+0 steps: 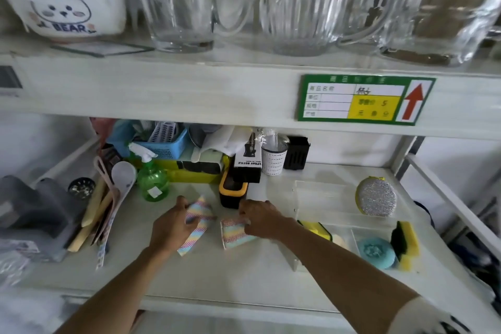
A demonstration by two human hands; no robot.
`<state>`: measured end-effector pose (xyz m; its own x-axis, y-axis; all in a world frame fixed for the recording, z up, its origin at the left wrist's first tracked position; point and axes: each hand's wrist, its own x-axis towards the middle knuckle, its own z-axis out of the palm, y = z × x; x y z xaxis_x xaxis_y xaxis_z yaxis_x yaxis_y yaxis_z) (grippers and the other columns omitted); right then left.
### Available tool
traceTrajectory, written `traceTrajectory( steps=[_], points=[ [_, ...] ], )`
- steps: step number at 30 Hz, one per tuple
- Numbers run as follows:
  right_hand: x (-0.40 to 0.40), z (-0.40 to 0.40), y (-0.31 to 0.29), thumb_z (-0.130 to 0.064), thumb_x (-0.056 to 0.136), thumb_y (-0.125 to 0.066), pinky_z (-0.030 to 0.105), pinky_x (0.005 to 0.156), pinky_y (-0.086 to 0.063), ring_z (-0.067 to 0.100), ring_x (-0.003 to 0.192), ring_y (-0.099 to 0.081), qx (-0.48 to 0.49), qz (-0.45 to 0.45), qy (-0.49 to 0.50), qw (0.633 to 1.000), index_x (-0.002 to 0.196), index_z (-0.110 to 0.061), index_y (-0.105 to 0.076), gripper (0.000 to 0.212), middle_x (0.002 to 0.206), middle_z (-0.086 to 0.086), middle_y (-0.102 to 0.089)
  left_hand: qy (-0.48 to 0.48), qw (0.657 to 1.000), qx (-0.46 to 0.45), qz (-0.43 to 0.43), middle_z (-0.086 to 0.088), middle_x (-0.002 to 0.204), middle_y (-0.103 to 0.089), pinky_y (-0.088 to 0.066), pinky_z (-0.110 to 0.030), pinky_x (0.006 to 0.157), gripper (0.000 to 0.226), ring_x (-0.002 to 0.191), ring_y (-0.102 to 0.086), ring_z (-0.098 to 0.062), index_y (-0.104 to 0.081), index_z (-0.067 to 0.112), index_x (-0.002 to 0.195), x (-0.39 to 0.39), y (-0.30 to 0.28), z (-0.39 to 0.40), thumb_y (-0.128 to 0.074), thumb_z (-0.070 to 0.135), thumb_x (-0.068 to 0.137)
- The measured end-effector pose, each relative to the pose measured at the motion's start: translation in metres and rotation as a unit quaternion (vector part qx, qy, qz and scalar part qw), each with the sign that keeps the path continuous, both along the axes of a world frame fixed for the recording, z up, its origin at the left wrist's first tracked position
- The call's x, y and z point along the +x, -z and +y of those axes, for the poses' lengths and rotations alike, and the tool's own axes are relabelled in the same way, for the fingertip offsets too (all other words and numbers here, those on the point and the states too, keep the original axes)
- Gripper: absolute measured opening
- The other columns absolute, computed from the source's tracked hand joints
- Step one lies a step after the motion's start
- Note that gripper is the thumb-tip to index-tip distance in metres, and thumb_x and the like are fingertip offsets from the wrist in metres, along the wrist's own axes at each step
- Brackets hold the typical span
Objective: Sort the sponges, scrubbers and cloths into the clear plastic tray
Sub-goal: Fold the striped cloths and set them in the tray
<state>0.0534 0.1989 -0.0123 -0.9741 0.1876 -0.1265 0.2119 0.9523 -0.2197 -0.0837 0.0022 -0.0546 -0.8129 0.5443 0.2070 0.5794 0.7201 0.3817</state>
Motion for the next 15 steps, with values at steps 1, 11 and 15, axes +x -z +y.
traceTrajectory(
  steps=[1,11,15],
  points=[
    [0.002,0.0,-0.005,-0.018,0.079,-0.064,0.038,0.091,-0.045,0.029,0.104,-0.061,0.0,0.017,-0.004,1.0,0.116,-0.012,-0.051,0.04,0.115,0.01,-0.063,0.001,1.0,0.027,-0.006,-0.005,0.092,-0.073,-0.047,-0.032,0.062,0.037,0.083,-0.07,-0.029,-0.045,0.015,0.102,0.002,-0.005,0.001,-0.067,0.038,0.083],
    [0.026,0.025,-0.042,-0.021,0.072,-0.054,0.038,0.087,-0.041,0.026,0.101,-0.06,0.03,0.252,0.005,0.967,0.11,-0.016,-0.054,0.038,0.106,0.004,-0.065,0.113,0.966,0.225,-0.051,-0.01,0.093,-0.067,-0.056,-0.045,0.061,0.022,0.074,-0.064,-0.029,-0.042,0.018,0.106,0.039,-0.083,0.073,-0.041,0.03,0.087],
    [0.051,0.054,-0.052,-0.02,0.073,-0.056,0.037,0.085,-0.04,0.026,0.1,-0.059,0.046,0.287,0.053,0.955,0.108,-0.016,-0.055,0.035,0.105,0.004,-0.063,0.16,0.963,0.215,-0.028,-0.011,0.099,-0.068,-0.049,-0.033,0.064,0.024,0.08,-0.064,-0.027,-0.048,0.012,0.112,0.061,-0.107,0.125,-0.051,0.015,0.089]
  ],
)
